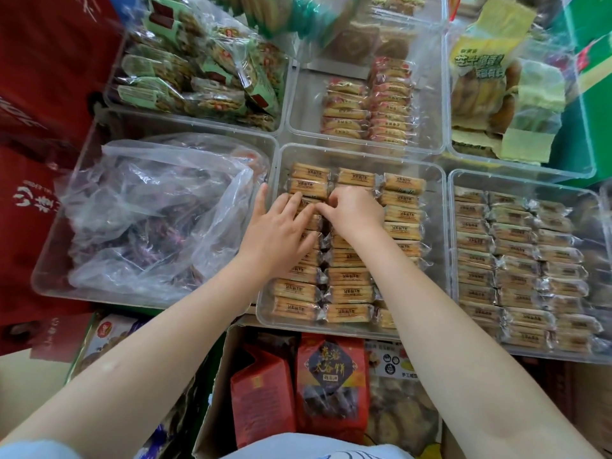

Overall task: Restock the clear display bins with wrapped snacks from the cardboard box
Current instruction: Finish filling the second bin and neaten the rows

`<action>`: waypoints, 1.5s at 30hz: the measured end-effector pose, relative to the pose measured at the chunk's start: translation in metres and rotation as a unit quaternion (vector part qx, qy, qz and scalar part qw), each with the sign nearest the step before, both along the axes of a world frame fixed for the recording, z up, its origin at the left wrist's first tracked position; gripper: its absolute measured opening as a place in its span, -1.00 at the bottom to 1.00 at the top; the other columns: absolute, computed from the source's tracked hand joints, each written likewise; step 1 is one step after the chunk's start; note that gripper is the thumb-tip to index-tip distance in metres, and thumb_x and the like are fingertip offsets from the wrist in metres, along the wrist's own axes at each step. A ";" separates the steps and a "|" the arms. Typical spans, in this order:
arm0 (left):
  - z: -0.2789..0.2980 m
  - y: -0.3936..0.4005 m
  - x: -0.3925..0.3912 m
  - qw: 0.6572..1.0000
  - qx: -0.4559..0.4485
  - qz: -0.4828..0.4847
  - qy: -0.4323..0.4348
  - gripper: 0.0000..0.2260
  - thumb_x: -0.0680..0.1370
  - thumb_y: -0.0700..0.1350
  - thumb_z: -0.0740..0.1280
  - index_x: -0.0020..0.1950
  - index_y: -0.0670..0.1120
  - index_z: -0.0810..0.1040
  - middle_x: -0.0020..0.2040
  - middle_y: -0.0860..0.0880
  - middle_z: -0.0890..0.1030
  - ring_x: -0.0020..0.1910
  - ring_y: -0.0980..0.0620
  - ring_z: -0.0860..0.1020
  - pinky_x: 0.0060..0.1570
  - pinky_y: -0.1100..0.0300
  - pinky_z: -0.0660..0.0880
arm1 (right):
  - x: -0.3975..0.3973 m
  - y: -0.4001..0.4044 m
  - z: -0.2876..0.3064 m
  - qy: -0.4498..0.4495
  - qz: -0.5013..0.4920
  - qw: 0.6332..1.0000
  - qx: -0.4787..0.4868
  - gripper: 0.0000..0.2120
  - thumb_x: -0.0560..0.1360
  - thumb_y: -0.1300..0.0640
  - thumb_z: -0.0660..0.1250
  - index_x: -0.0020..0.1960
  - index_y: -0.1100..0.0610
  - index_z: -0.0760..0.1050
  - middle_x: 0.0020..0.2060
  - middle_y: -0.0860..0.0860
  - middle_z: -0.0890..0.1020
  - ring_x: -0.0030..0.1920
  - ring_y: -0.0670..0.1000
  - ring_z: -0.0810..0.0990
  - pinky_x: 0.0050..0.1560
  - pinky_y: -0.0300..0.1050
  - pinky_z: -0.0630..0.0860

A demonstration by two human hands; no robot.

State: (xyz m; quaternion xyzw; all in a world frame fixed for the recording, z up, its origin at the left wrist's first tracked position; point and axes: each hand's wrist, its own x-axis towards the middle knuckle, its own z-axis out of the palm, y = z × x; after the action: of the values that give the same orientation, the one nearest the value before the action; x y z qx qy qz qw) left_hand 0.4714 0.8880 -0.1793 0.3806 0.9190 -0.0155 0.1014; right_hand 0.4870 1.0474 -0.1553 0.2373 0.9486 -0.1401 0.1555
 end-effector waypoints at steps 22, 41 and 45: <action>-0.007 -0.001 0.002 0.998 0.064 0.018 0.011 -0.49 0.64 0.21 0.07 0.52 0.02 0.38 0.47 -0.12 0.44 0.46 -0.10 0.37 0.40 -0.25 0.19 | -0.005 0.009 -0.003 -0.040 0.005 0.996 -0.078 -0.73 0.55 -0.14 0.38 0.11 0.01 0.63 -0.01 -0.04 0.65 0.00 0.03 0.60 0.05 0.03 0.59; -0.007 -0.001 0.003 0.995 0.101 0.016 0.013 -0.67 0.60 0.07 0.24 0.27 0.02 0.64 0.36 -0.15 0.54 0.37 -0.12 0.46 0.37 -0.29 0.24 | 0.006 0.008 -0.002 0.068 -0.082 0.979 -0.171 -0.86 0.58 0.08 0.35 0.11 0.07 0.48 -0.14 -0.06 0.56 -0.15 -0.03 0.55 -0.20 -0.15 0.43; -0.006 -0.002 0.002 0.995 0.096 0.026 0.001 -0.64 0.63 0.08 0.20 0.36 0.05 0.58 0.47 -0.16 0.45 0.46 -0.11 0.38 0.42 -0.30 0.16 | 0.019 0.000 0.003 0.036 -0.051 0.990 -0.123 -0.75 0.55 -0.13 0.37 -0.02 0.06 0.56 -0.18 -0.06 0.60 -0.16 -0.03 0.57 -0.25 -0.15 0.44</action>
State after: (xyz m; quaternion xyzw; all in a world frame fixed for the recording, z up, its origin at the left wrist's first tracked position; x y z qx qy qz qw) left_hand 0.4739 0.8864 -0.1855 0.3648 0.9258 0.0751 0.0642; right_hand 0.5058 1.0472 -0.1523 0.2590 0.9160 -0.2718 0.1416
